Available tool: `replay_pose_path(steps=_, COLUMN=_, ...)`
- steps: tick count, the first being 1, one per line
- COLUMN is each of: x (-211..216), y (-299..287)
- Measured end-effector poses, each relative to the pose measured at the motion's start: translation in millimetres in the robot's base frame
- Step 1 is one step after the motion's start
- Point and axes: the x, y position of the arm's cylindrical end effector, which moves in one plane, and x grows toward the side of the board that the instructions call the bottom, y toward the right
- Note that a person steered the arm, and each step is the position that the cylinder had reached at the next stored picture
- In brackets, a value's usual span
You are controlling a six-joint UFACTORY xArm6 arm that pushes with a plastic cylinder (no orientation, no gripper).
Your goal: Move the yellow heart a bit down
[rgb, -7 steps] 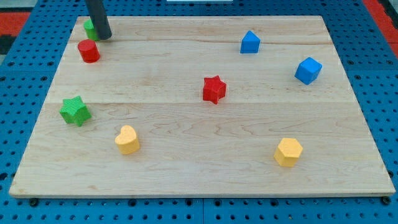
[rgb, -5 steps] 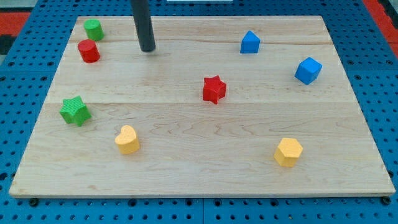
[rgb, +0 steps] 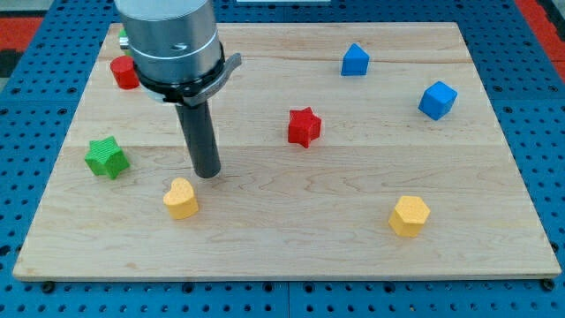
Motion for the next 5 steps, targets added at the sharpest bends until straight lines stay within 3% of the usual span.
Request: replay_pose_path(steps=5, x=26.1, y=-30.4)
